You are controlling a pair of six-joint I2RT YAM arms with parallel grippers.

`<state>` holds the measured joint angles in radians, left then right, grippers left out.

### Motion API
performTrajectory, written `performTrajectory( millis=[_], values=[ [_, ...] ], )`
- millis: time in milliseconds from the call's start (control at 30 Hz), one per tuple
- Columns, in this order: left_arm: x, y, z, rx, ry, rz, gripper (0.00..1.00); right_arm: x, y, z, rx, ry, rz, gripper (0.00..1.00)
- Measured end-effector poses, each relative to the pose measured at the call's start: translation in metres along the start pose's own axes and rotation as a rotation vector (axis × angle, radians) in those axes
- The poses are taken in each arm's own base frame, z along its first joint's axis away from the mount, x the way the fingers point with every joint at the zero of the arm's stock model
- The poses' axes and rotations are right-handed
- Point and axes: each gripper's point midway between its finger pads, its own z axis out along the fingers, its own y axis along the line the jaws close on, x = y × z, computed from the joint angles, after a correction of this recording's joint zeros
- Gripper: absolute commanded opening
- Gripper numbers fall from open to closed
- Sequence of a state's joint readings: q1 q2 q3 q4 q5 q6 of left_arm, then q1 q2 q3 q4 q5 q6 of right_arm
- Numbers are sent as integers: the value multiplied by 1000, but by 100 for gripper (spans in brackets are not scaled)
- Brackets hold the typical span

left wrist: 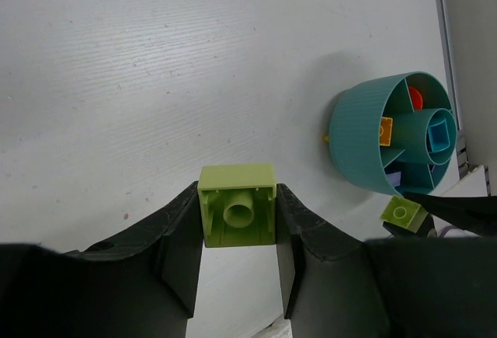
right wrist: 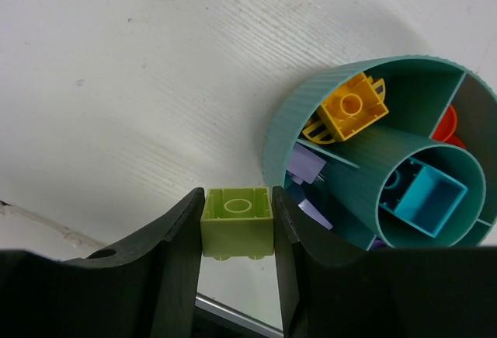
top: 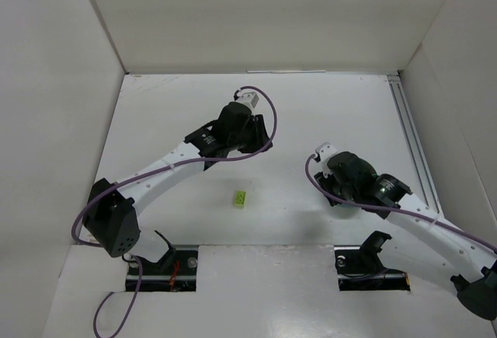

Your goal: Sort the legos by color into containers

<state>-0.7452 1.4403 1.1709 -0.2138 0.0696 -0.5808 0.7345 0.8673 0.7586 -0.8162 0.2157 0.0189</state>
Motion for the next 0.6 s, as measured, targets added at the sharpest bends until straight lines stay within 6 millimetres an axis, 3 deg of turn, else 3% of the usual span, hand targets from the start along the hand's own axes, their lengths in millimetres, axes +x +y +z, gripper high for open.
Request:
performTrajectory(
  millis=[600],
  values=[
    [2,2,0,-4,5,22,0,-6,-27,-5,161,26,21,13]
  ],
)
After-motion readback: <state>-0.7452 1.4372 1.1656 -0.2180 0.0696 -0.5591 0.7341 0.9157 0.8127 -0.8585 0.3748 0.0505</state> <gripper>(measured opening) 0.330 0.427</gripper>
